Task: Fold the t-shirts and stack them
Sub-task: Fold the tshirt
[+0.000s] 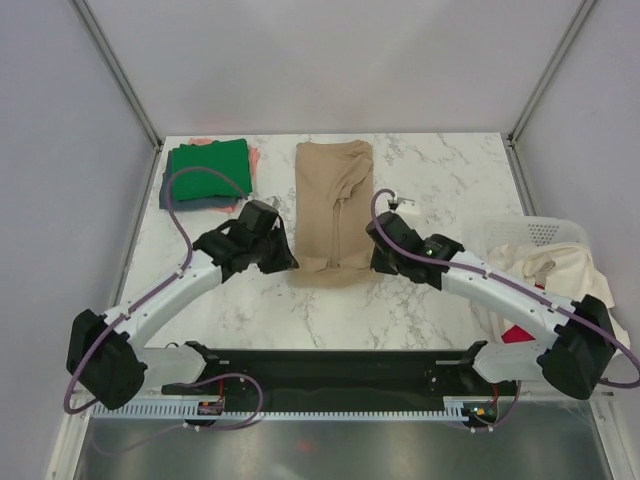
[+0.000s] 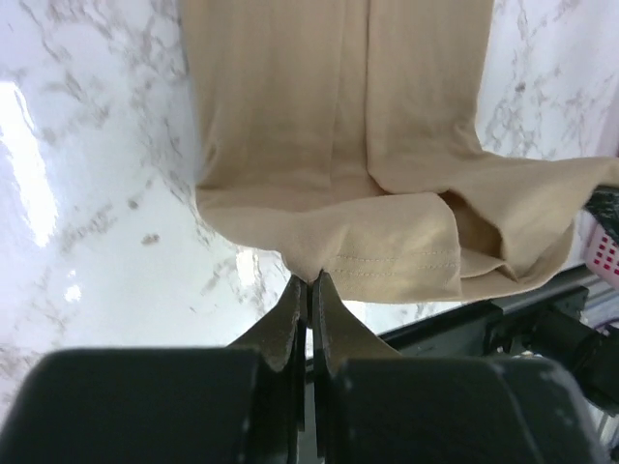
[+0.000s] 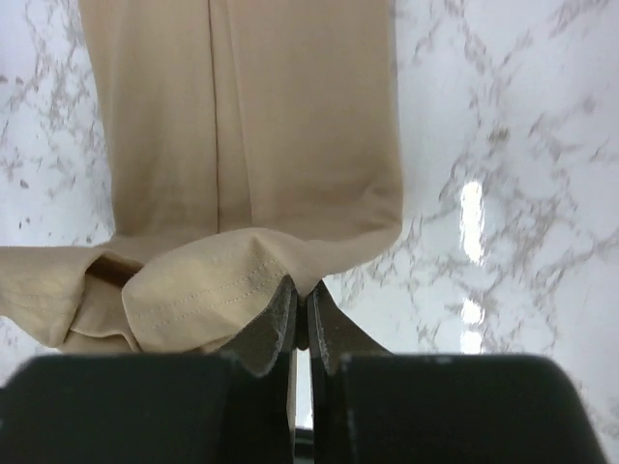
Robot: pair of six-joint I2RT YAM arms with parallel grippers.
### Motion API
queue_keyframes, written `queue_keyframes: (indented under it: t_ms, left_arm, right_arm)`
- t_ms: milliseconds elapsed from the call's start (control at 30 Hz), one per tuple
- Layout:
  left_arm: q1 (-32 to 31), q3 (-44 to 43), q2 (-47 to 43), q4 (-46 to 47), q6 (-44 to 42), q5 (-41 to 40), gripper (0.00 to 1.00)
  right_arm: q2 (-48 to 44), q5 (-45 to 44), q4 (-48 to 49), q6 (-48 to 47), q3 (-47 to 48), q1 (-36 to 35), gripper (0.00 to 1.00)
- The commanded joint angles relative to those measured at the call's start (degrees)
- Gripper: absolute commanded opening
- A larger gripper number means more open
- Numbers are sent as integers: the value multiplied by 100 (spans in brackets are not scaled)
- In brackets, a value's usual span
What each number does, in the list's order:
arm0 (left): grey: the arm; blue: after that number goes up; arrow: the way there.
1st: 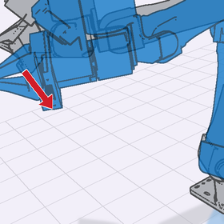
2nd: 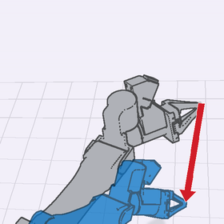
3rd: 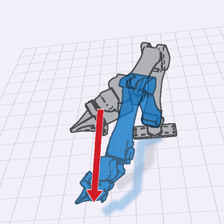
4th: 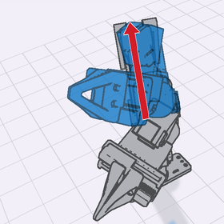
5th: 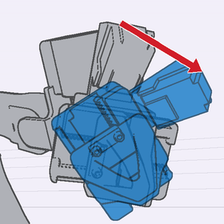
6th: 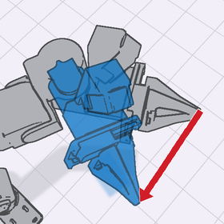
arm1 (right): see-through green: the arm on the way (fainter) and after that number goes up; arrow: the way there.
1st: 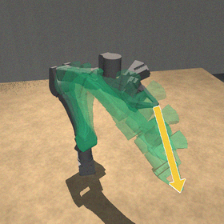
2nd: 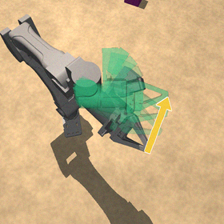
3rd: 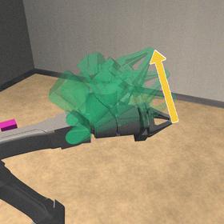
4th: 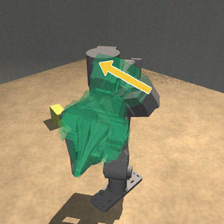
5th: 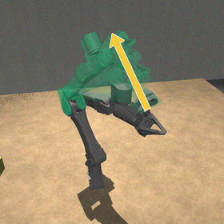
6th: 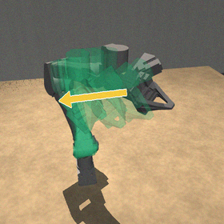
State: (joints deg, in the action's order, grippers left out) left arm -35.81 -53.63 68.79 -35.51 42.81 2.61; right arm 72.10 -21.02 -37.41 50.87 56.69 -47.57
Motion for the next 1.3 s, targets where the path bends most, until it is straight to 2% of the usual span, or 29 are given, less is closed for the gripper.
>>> queue_keyframes:
  t_ms: [0,200,367,733,1000,1267]
  left_arm:
    - [399,-551,658,272,-982,581,2]
    - [1005,-1386,1819,413,-1573,1065,2]
    - [1409,-2002,2568,404,-1758,1408,2]
    - [1604,-2827,3667,422,-1969,1778,2]
    - [1648,-3364,4150,404,-2101,1646,4]
    - [1797,-3497,4652,360,-2048,1558,4]
  right_arm:
    - [453,238,181,-981,719,571,0]
    - [1394,704,418,-1439,1405,1249,0]
    - [2080,976,541,-1720,1775,1549,0]
    - [2766,1328,919,-1897,1943,2102,0]
    - [3152,1723,1095,-2081,2329,2428,0]
    - [3767,2005,1166,-2239,2637,2481,0]
